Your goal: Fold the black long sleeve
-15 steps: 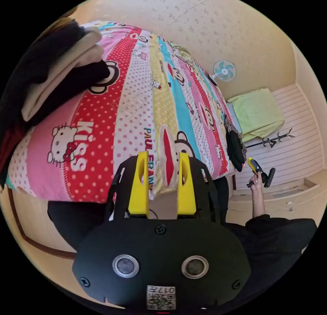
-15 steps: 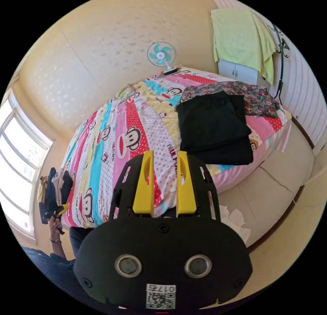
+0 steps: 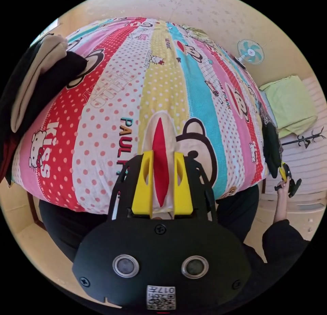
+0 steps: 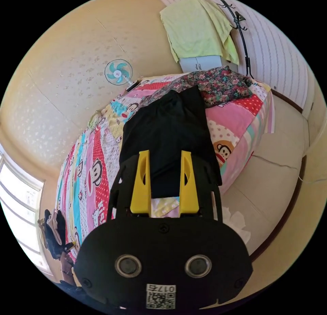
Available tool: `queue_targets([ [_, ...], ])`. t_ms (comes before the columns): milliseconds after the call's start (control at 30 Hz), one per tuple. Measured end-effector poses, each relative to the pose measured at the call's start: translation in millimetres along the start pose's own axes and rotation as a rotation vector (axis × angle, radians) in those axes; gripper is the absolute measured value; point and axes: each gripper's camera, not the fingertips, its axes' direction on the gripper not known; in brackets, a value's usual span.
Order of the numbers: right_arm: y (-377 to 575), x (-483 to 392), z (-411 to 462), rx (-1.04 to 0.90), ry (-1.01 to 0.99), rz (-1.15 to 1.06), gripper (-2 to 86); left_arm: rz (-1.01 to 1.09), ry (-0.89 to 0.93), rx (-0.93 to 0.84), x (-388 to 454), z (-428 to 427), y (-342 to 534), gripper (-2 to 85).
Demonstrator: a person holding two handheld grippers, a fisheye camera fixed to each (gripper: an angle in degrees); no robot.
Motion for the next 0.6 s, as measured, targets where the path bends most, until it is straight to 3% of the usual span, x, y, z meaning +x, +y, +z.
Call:
queue_targets([
  [133,-15,-29,31,-0.008,-0.114,0.011,2.8,-0.056,0.129,-0.069,-19,-5,0,6.8],
  [200,-17,-87,32,0.007,-0.282,-0.094,2.0,-0.077,0.132,-0.064,-23,-10,6,6.5],
  [333,6,-204,19,-0.028,-0.394,-0.381,1.4,-0.080,0.111,-0.053,-28,-24,18,6.7],
  [467,94,-307,2,-0.170,-0.569,-0.636,1.5,-0.096,0.156,0.012,-36,-47,30,7.1],
  [533,154,-337,-12,-0.238,-0.738,-0.761,1.9,-0.093,0.174,0.062,-40,-61,39,7.6],
  [600,241,-369,-17,-0.443,-1.012,-0.827,2.8,-0.095,0.188,0.087,-42,-67,44,8.6],
])
